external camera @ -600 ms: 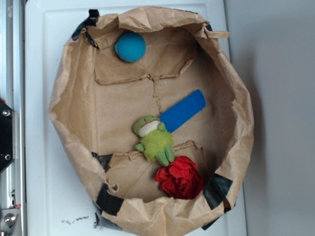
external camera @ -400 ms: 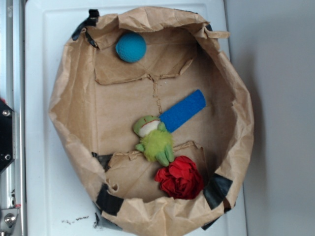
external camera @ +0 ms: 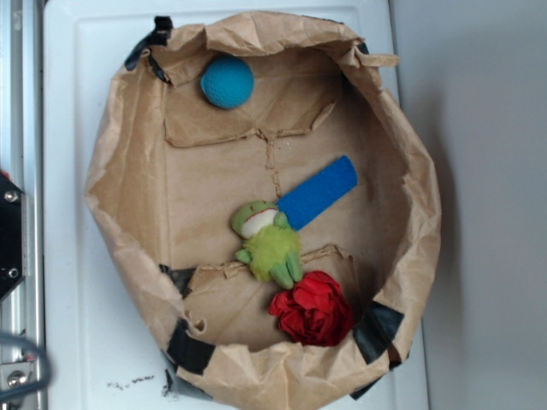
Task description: Grab the blue ball.
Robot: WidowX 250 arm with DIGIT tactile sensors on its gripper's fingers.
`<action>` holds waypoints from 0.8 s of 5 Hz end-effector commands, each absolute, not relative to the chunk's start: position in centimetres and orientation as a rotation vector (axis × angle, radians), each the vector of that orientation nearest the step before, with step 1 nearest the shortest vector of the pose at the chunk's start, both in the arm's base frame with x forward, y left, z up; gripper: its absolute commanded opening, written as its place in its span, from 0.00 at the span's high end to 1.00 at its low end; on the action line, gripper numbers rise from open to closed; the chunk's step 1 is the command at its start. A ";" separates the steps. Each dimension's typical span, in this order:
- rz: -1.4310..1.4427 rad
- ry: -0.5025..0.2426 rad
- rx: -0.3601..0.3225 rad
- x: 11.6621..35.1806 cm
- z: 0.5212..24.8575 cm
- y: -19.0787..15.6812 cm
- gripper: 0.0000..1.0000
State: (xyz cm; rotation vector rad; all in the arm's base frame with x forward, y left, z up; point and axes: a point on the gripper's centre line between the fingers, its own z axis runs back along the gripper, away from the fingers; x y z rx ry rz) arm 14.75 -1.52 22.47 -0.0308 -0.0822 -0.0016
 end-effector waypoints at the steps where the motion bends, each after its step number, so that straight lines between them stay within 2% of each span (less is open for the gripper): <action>1: -0.131 -0.119 -0.024 19.8 21.8 0.8 0.00; 2: -0.132 -0.103 0.028 22.5 20.0 2.6 0.00; 4: -0.132 -0.103 0.028 22.5 20.0 2.6 0.00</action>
